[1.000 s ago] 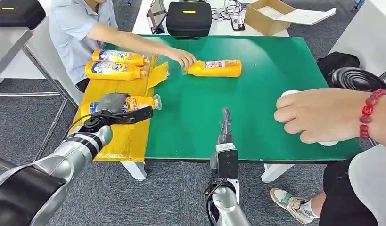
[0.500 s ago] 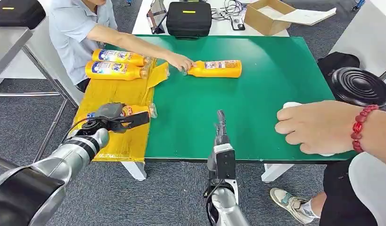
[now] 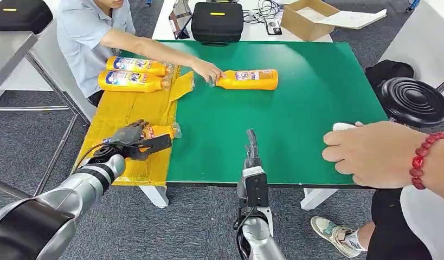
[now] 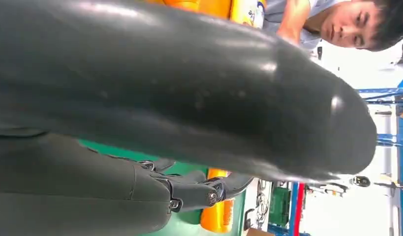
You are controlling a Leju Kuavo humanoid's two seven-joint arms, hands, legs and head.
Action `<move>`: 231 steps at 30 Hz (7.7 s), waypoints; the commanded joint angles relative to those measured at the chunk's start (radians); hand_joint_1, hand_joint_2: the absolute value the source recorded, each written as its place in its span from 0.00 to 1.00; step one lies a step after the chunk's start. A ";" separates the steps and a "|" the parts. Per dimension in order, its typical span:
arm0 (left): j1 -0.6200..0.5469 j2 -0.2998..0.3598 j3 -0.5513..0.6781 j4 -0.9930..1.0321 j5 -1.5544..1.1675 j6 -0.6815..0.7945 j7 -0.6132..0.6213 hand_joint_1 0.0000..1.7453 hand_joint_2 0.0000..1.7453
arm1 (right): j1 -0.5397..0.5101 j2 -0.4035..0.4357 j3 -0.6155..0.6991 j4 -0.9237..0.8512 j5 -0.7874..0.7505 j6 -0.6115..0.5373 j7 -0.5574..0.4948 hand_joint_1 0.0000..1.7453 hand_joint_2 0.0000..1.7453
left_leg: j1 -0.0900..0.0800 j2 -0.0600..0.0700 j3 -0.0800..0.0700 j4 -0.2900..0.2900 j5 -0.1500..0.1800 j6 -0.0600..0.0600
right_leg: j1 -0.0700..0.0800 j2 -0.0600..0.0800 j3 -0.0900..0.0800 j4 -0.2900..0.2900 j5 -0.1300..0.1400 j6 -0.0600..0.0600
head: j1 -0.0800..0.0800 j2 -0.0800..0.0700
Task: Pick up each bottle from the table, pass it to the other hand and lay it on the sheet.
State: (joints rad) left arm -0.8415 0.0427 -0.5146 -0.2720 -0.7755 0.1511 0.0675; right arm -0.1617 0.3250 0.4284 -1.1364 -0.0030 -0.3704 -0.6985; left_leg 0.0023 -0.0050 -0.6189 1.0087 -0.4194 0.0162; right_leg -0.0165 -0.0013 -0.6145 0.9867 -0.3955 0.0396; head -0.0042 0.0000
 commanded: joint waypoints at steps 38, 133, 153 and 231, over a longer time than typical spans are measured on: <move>0.220 -0.016 0.333 -0.458 0.288 0.214 -0.650 0.00 1.00 | -0.035 -0.117 0.118 0.000 0.139 -0.176 0.000 0.00 1.00 | 0.001 0.001 0.006 -0.001 -0.002 -0.001 | 0.001 0.001 0.006 -0.002 -0.002 -0.002 | 0.000 0.000; 0.250 -0.225 0.230 -0.635 0.891 -0.054 -0.482 0.00 1.00 | -0.537 -0.283 -0.183 0.874 0.926 0.056 0.314 0.00 1.00 | 0.000 -0.001 0.003 0.000 0.000 0.000 | 0.000 -0.001 0.003 -0.002 0.000 0.000 | -0.001 0.000; 0.268 -0.231 0.220 -0.647 0.904 -0.057 -0.502 0.00 1.00 | -0.641 -0.278 -0.068 0.875 1.076 0.112 0.387 0.00 1.00 | -0.001 0.001 0.003 0.001 -0.001 0.000 | 0.000 0.001 0.003 -0.001 0.000 0.000 | -0.001 0.000; 0.627 -0.183 0.354 -1.069 1.037 -0.058 -0.607 0.00 1.00 | -0.114 -0.335 -0.212 0.079 0.175 0.042 0.000 1.00 1.00 | 0.000 0.000 0.005 0.000 -0.003 0.000 | 0.001 0.000 0.006 -0.002 -0.002 -0.001 | 0.000 0.000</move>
State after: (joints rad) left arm -0.2599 -0.1652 -0.1881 -1.2736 0.2567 0.1099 -0.5486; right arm -0.4298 0.0145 0.1492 -0.7200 0.2440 -0.3109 -0.6981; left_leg 0.0016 -0.0062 -0.6190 1.0091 -0.4200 0.0171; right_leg -0.0169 -0.0017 -0.6135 0.9850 -0.3952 0.0407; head -0.0046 0.0000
